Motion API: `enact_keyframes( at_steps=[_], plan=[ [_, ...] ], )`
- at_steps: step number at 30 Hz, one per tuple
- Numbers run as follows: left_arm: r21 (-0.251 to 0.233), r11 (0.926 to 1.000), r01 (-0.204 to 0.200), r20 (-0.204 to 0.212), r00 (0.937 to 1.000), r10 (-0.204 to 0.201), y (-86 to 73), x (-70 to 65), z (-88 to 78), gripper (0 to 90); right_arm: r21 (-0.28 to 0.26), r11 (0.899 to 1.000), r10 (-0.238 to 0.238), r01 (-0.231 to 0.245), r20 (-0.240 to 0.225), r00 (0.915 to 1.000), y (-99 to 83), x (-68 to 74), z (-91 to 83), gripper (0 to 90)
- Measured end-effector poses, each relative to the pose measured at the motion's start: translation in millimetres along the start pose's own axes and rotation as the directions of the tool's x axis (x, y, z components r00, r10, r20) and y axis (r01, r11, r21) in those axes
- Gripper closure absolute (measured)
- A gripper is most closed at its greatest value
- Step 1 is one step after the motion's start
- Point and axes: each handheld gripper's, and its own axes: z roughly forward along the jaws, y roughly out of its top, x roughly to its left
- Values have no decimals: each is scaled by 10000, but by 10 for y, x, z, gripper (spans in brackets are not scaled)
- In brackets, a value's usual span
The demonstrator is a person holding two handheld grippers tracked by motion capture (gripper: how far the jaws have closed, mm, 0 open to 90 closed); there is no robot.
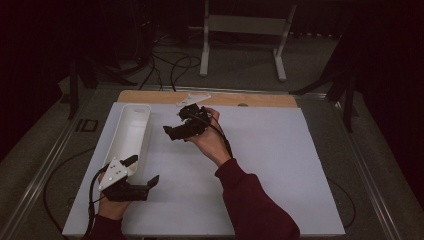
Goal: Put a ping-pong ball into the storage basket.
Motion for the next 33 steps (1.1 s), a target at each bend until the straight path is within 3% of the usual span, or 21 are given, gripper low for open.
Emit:
enact_keyframes(
  at_steps=[33],
  plan=[
    [26,10000,-32,-38,10000,32,1,-6,4,23,435,9969,626,-653,621,9961,-491,-320,-185,96]
  ],
)
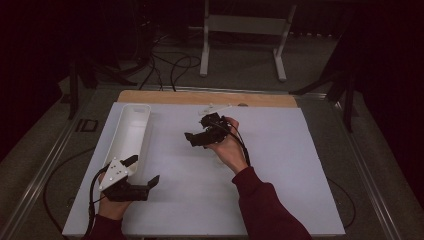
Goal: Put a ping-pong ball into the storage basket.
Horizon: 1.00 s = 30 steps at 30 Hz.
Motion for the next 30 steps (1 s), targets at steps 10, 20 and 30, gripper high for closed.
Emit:
enact_keyframes(
  at_steps=[10,20,30],
  plan=[
    [9,10000,-14,-13,10000,14,0,-2,1,23,12,10000,-12,11,314,9995,-147,-54,-23,97],
    [2,10000,-9,-12,10000,9,0,-1,2,23,211,9997,122,-133,502,9987,-308,-141,-35,97],
    [14,10000,-24,-29,10000,24,0,-3,3,23,408,9987,264,-292,660,9975,-449,-223,-59,97]
  ],
)
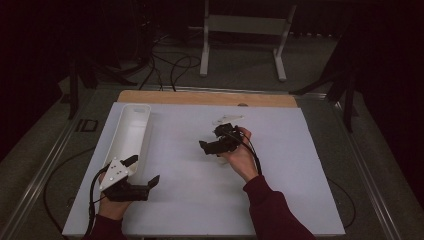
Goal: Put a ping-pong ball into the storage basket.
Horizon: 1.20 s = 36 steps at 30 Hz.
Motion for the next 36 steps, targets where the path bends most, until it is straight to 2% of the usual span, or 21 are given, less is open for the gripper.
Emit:
enact_keyframes(
  at_steps=[8,19,36],
  plan=[
    [4,10000,-3,1,10000,3,0,0,0,23,311,9995,-64,57,214,9998,-107,-43,27,97],
    [23,10000,-21,-17,10000,21,0,-3,1,23,859,9962,145,-166,252,9996,-293,-99,52,97],
    [31,10000,-25,-14,10000,25,0,-3,1,23,1346,9909,-93,37,405,9991,-415,-43,80,104]
  ],
)
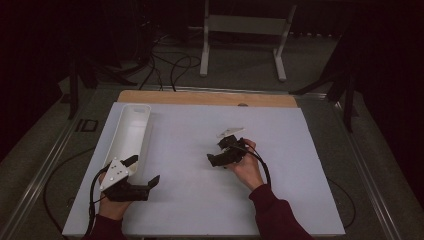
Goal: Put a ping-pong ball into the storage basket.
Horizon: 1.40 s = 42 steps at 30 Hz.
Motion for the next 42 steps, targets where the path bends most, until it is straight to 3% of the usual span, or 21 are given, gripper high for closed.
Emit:
enact_keyframes(
  at_steps=[14,32,42],
  plan=[
    [11,10000,-18,-8,10000,18,1,-2,2,23,519,9986,32,-35,43,10000,-110,-45,35,164],
    [21,10000,-30,-15,10000,30,1,-2,3,23,1032,9943,-266,256,91,9996,-144,-19,86,358],
    [31,10000,-39,-21,10000,39,1,-1,3,23,1189,9924,-329,307,167,9993,-152,-11,107,420]
  ],
)
